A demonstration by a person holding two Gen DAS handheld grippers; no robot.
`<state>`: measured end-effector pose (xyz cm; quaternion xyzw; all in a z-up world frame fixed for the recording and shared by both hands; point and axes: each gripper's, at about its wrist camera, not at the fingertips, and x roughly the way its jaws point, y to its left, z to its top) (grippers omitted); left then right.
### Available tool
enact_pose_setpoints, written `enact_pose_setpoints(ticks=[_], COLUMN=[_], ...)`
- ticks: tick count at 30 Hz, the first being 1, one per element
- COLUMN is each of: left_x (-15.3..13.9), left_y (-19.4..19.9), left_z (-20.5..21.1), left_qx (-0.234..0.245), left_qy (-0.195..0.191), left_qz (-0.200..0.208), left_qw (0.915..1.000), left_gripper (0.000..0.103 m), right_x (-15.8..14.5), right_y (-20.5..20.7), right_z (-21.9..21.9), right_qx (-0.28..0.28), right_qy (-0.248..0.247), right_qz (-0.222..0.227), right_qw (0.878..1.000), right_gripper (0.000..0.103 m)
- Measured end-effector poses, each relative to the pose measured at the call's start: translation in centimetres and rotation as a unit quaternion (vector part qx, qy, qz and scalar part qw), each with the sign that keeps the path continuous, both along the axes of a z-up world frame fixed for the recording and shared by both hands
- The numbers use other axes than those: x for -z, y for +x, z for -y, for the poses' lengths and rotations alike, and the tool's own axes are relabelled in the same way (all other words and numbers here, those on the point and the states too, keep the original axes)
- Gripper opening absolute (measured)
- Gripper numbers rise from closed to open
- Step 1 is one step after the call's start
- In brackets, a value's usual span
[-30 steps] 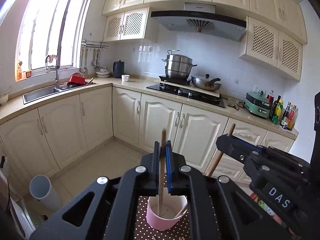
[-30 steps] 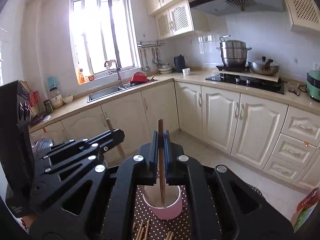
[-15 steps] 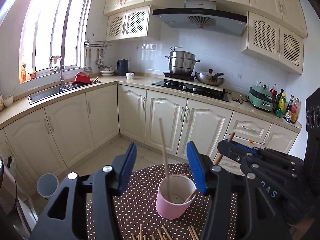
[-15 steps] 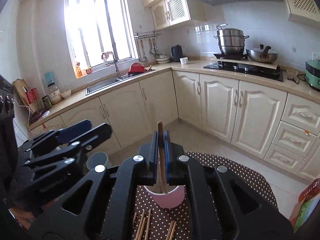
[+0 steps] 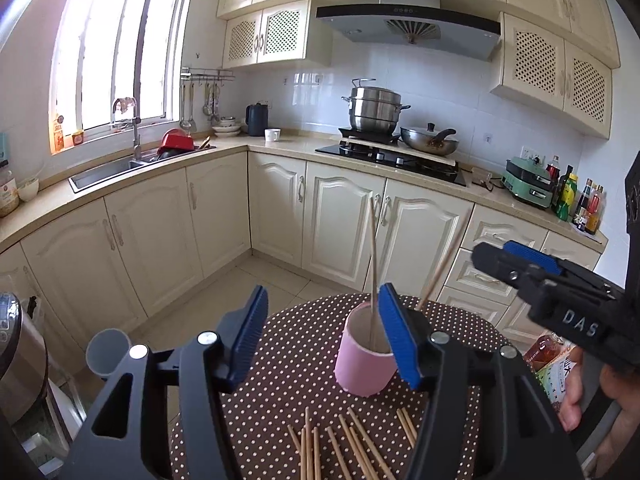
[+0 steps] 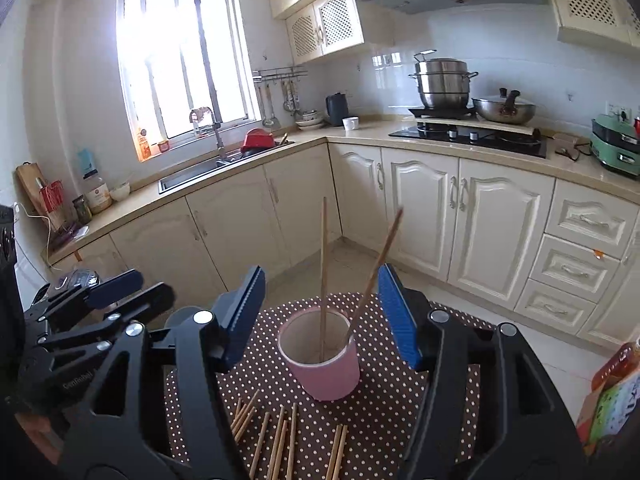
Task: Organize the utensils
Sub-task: 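Open the left tool then the right tool, releasing chopsticks into the cup, then grasp another chopstick with the left tool while the right tool grasps one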
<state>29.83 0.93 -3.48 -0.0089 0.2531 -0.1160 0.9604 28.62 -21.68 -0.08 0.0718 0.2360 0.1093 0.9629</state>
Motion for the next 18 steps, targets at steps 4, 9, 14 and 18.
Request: enact_pose_setpoints(ticks=[4, 9, 14, 18], left_x=[1.4, 4.5, 8.7, 12.6], left_y=[-0.8, -0.8, -0.3, -0.1], left_z=[-1.5, -2.9, -3.6, -4.0], left_qx=[-0.002, 0.0, 0.003, 0.01], left_qy=[0.0, 0.012, 0.029, 0.036], left_qz=[-0.021, -0.069, -0.136, -0.185], left_qw=[0.9998, 0.9975, 0.9903, 0.9821], left_gripper=[0.057, 0.057, 0.057, 0.057], right_x=[1.2, 3.9, 7.3, 10.2], right_y=[-0.8, -1.4, -1.6, -1.7], right_z=[0.4, 0.4, -0.1, -0.4], right_qx=[0.006, 0.002, -0.011, -0.02], right_qy=[0.0, -0.002, -0.008, -0.015], right_qz=[-0.015, -0.046, -0.089, -0.125], right_qw=[1.0, 0.999, 0.996, 0.992], right_gripper=[0.059, 0.059, 0.059, 0.059])
